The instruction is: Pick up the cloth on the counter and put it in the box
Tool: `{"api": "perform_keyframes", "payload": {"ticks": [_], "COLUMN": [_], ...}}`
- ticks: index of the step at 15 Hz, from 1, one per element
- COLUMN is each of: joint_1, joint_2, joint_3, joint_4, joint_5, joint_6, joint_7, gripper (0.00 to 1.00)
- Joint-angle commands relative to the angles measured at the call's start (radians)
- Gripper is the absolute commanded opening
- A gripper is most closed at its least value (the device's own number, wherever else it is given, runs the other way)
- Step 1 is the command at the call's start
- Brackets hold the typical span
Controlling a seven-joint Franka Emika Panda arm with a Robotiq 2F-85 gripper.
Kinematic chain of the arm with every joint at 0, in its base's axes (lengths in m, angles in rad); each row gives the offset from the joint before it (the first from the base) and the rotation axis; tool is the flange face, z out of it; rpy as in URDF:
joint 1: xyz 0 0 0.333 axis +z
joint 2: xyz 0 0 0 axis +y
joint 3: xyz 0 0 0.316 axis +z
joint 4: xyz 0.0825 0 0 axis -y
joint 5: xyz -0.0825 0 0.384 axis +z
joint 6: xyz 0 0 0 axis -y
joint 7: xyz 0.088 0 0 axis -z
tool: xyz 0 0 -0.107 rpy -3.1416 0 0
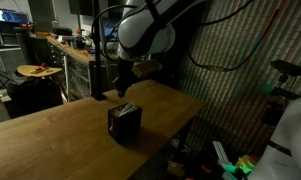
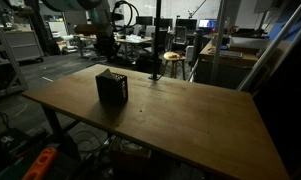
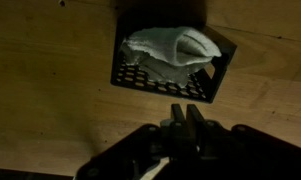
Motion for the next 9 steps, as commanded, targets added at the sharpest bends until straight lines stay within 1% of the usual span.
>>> {"api": "perform_keyframes", "payload": {"ticks": [1,9], "joint_1": [0.001,0.019], "joint_2": [-0.080,-0.182], "joint_3": [-0.009,-0.052], "joint_4": [-0.074,-0.198], "joint_5": [0.010,0.028], "joint_6": [-0.001,-0.007], "joint_7": [-0.113,-0.472], "gripper": [0.06,0.06]}}
